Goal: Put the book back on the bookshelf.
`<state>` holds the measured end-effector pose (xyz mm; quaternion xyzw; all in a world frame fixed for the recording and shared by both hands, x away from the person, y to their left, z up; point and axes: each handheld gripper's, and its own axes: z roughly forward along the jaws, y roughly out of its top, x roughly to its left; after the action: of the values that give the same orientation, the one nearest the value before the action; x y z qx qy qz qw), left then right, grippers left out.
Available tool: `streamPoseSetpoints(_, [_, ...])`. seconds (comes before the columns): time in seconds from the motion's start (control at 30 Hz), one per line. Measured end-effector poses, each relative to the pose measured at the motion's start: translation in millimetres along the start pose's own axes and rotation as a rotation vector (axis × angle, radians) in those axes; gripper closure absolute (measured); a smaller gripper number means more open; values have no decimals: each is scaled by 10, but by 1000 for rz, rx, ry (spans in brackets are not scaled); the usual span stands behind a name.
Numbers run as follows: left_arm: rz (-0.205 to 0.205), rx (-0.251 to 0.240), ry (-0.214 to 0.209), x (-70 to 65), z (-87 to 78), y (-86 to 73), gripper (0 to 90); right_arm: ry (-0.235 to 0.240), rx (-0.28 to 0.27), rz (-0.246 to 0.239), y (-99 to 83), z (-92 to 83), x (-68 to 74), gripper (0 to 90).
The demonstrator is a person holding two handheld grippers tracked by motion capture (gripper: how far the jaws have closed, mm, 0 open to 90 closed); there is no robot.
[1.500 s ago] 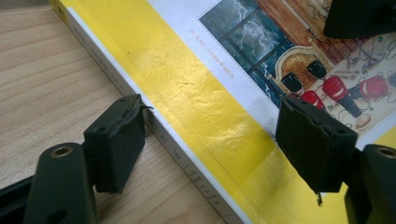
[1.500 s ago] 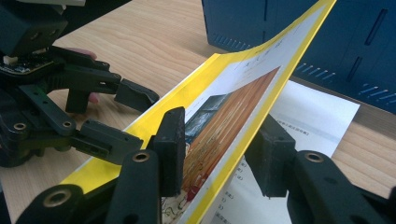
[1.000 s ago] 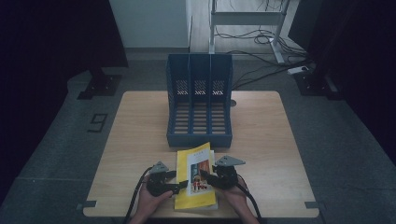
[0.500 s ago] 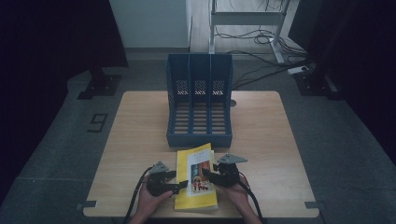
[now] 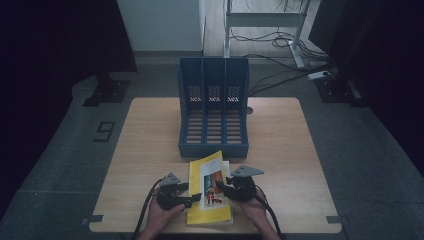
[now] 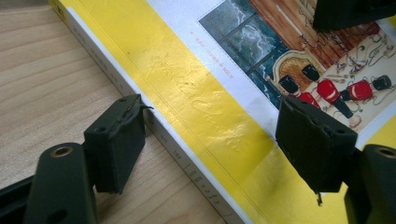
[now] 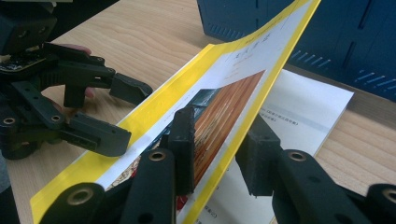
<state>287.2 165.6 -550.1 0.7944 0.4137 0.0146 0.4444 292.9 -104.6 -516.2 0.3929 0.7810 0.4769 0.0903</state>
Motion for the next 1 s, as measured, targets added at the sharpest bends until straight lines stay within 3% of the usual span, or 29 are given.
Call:
streamPoseSetpoints(0.3, [1, 1, -1, 1, -1, 0, 240, 3, 55, 15, -38, 50, -62, 657])
streamPoseSetpoints(0.47, [1, 1, -1, 3, -1, 0, 240, 10, 65, 36, -53, 51, -111, 727])
streamPoseSetpoints(0.77, [0, 0, -3, 5, -1, 0, 241, 55, 16, 56, -39, 6, -102, 845])
streamPoseSetpoints(1.0, [1, -1, 5, 0, -1, 0, 249, 48, -27, 51, -40, -16, -54, 868])
